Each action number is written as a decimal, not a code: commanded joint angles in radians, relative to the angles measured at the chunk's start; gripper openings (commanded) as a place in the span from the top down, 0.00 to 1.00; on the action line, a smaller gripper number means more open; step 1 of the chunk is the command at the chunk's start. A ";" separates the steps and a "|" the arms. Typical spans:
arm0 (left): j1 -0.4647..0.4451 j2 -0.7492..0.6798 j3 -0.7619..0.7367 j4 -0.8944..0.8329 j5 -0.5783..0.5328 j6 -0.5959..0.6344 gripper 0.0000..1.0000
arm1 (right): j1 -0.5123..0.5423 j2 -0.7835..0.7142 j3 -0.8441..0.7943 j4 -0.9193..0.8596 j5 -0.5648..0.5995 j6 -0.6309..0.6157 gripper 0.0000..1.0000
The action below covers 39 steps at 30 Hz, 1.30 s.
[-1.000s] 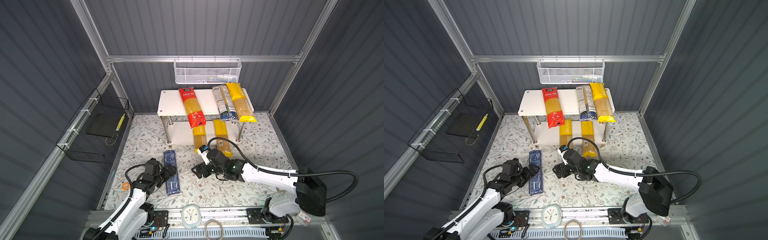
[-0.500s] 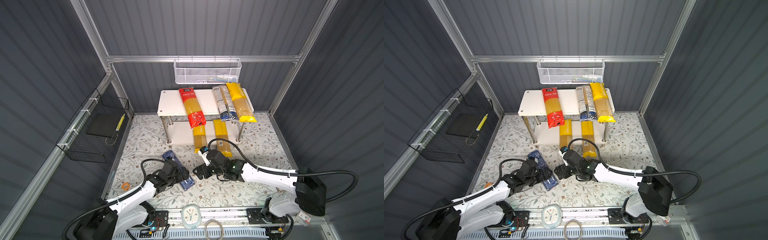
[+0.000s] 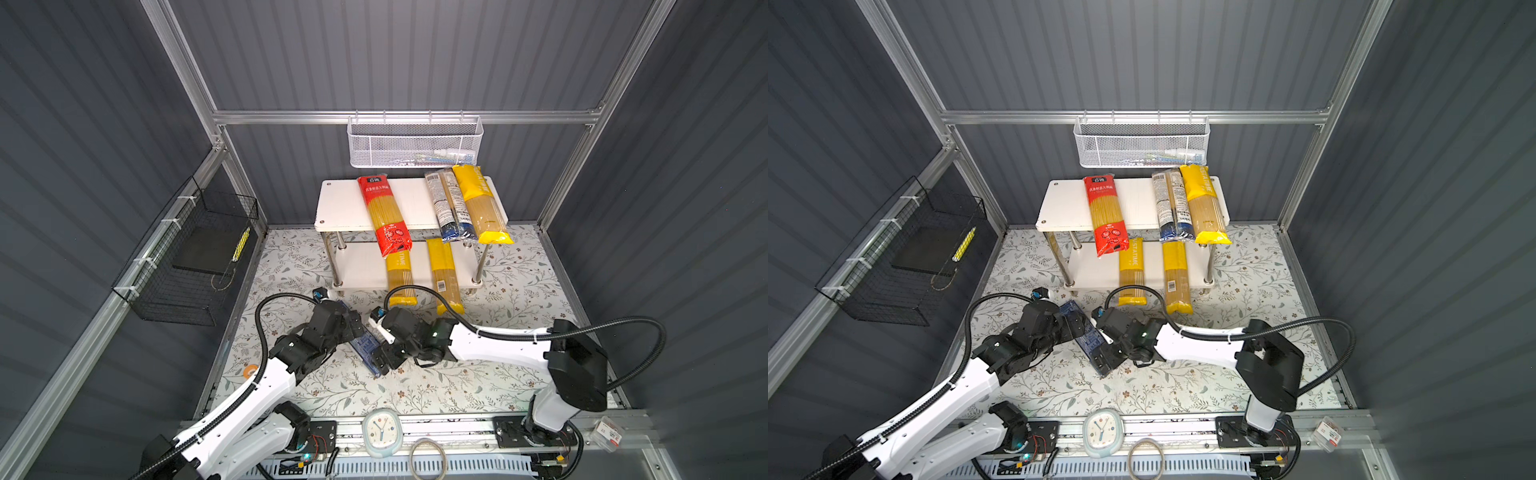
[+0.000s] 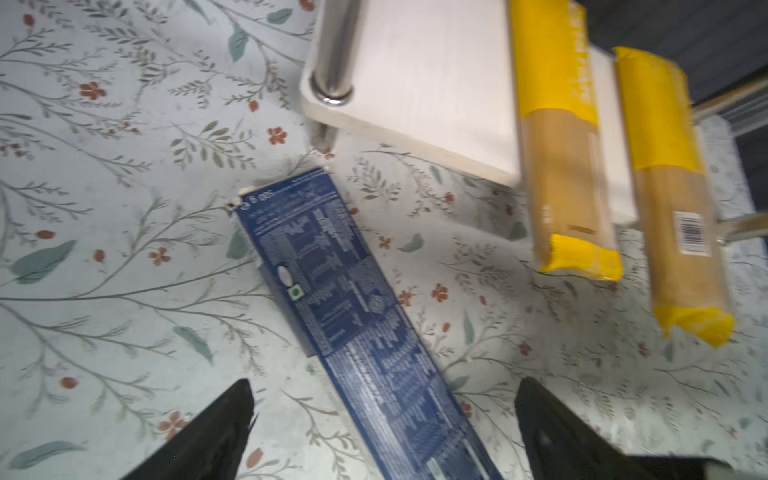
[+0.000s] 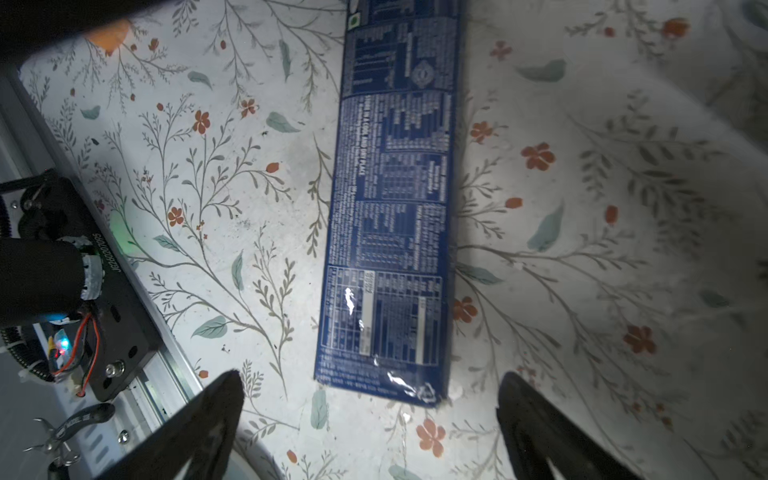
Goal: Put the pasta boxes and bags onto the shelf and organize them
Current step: 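Close the right gripper on the blue box while the left arm shifts aside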
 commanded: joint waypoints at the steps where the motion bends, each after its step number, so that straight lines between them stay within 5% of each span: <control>1: 0.101 -0.015 -0.028 -0.015 0.051 0.099 0.01 | 0.013 0.054 0.062 -0.074 0.025 -0.065 0.01; 9: 0.306 -0.014 -0.110 0.077 0.202 0.152 0.01 | 0.028 0.248 0.265 -0.258 0.135 -0.080 0.01; 39: 0.394 -0.004 -0.164 0.191 0.288 0.244 0.01 | 0.015 0.486 0.518 -0.457 0.054 -0.052 0.01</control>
